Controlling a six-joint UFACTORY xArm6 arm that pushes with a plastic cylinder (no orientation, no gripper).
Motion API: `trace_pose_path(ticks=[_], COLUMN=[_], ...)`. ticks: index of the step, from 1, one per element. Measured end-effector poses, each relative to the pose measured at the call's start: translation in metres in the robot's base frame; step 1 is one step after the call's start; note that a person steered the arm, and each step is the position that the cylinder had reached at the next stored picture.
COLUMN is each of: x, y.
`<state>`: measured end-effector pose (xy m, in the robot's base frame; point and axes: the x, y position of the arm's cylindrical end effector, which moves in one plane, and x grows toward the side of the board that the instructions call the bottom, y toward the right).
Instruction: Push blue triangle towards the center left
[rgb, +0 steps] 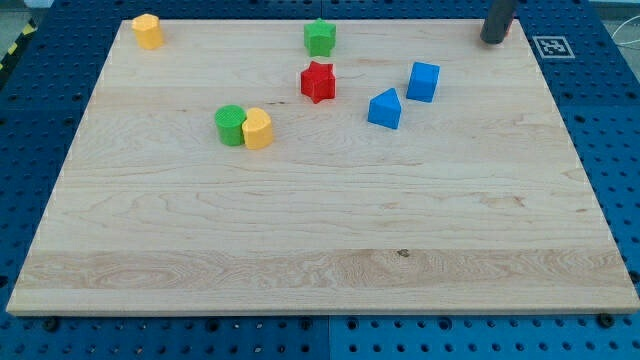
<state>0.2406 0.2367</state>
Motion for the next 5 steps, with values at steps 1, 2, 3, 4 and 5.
trace_pose_path(ticks=[1,2,3,4,5], x=[0.002,0.004,0.02,0.049,0.104], y=[-0.053,-0.108,-0.157,-0.181,-0.181])
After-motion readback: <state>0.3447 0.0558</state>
